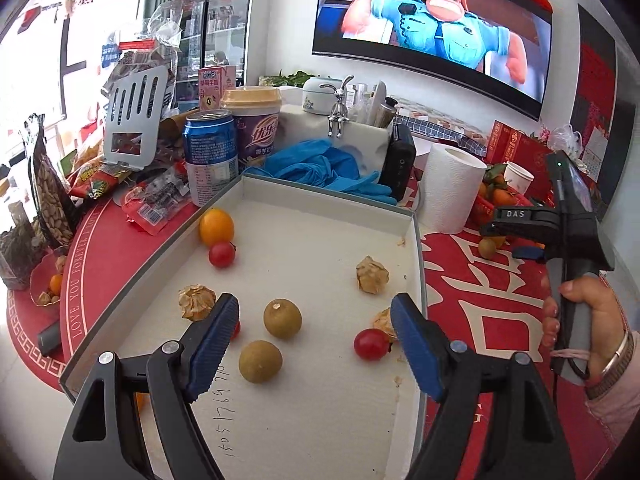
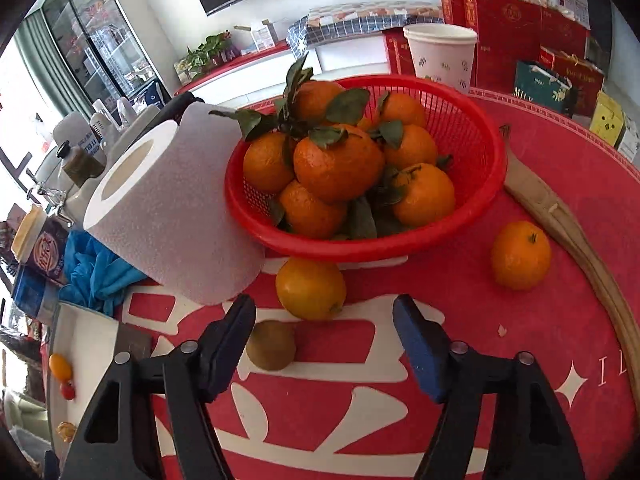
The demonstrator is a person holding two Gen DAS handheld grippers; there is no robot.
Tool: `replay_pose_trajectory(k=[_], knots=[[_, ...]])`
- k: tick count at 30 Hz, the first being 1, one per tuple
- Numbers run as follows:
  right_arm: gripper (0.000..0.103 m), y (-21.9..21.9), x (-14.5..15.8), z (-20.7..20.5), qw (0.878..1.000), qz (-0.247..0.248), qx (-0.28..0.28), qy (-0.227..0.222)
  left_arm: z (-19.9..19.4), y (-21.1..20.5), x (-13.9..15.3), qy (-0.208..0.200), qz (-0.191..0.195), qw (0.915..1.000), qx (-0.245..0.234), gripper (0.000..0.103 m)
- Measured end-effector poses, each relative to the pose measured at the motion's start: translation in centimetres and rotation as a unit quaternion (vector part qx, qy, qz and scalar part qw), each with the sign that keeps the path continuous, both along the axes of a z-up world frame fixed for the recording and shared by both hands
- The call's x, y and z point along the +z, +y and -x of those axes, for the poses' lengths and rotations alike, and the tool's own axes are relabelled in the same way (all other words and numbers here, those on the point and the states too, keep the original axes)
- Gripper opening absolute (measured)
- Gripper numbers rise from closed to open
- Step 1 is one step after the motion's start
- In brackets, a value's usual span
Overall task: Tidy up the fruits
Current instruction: 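Move both open grippers back over the fruits on the tablecloth, then grasp a loose orange on the tablecloth with the right gripper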
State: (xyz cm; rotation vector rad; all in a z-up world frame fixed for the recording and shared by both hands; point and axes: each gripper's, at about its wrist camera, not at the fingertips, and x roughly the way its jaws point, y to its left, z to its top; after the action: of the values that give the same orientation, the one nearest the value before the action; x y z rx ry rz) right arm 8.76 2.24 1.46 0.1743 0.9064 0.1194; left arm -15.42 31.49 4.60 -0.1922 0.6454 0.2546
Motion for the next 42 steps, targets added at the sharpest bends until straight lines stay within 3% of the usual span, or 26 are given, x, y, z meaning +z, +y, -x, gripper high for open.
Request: replay_pose_trajectory(k=[7,13,18,24,25,28,34,42], knots=[[0.074,0.2,0.2,0.2,1.0,0.01,0.01,-0.009,-0.1,-0.3,-0.1,0.002,-0.004,1.0,-0.003,0.081],[0.074,-4.0,2.8,3.9,0.994,0.046,-0.05,-0.081,0.0,-0.9,0.0,-0.003,-0.006,0.9999,-0.011,0.081],[0.074,-8.1,2.2,2.3,0.994,0.031,-0.096,-0.045,0.1,-1.7,0.2,-0.012,-0.011,0.9997,-0.019,0.081],[0.073,-8.1,0.4,0.4,0.995,0.055,-0.085,-0.023,0.0,-2.1,0.2,-0.015,-0.016,0.9994,-0.026,0.081],[0.071,-8.2,0.4,0.4,0.994,0.063,-0.085,-0.03,-0.1,-2.2,0.2,-0.015,-0.016,0.9994,-0.028,0.081],[0.039,-8.0,0.4,0.4,0.994,0.075,-0.076,-0.031,-0.1,-2.7,0.2,-0.019,-0.021,0.9989,-0.037,0.081],[0.039,-9.7,0.2,3.5,0.998,0.031,-0.045,-0.025,-0.1,-4.5,0.5,-0.019,-0.044,0.9969,-0.062,0.081],[0.039,-12.7,0.5,11.7,0.998,-0.046,-0.003,-0.031,-3.5,-10.2,2.5,0.03,-0.013,0.9881,-0.15,0.081]])
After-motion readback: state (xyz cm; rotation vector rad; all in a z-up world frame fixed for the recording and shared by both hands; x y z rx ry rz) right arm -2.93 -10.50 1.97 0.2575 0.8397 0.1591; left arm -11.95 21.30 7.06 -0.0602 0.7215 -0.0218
